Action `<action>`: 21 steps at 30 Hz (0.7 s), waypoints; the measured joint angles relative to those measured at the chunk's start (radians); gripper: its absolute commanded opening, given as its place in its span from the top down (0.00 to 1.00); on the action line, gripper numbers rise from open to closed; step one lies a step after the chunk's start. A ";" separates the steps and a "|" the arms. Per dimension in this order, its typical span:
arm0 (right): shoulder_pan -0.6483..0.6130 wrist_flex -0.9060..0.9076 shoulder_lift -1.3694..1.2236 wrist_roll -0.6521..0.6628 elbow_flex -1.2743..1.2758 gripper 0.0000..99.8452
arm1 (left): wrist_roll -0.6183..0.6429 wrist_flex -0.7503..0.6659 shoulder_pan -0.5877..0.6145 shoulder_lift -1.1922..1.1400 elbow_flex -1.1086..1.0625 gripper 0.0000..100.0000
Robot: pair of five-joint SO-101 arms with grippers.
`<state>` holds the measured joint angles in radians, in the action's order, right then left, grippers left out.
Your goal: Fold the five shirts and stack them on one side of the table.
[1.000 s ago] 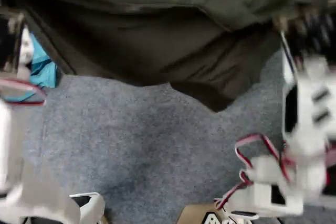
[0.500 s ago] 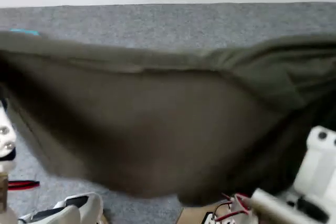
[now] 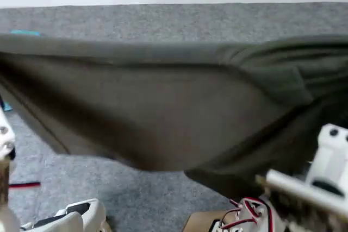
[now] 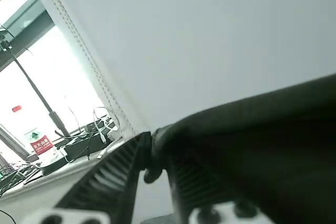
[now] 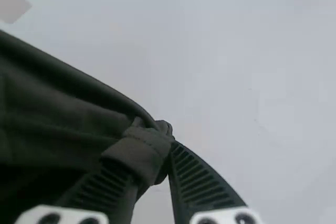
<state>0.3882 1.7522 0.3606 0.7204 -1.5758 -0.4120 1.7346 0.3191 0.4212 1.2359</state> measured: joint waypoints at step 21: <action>-0.051 0.000 -0.020 0.000 0.153 0.99 | -0.057 0.000 0.000 0.049 -0.184 1.00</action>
<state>0.3376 1.7522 0.3406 0.7204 -1.4223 -0.4687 1.7346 0.3191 0.4703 1.0518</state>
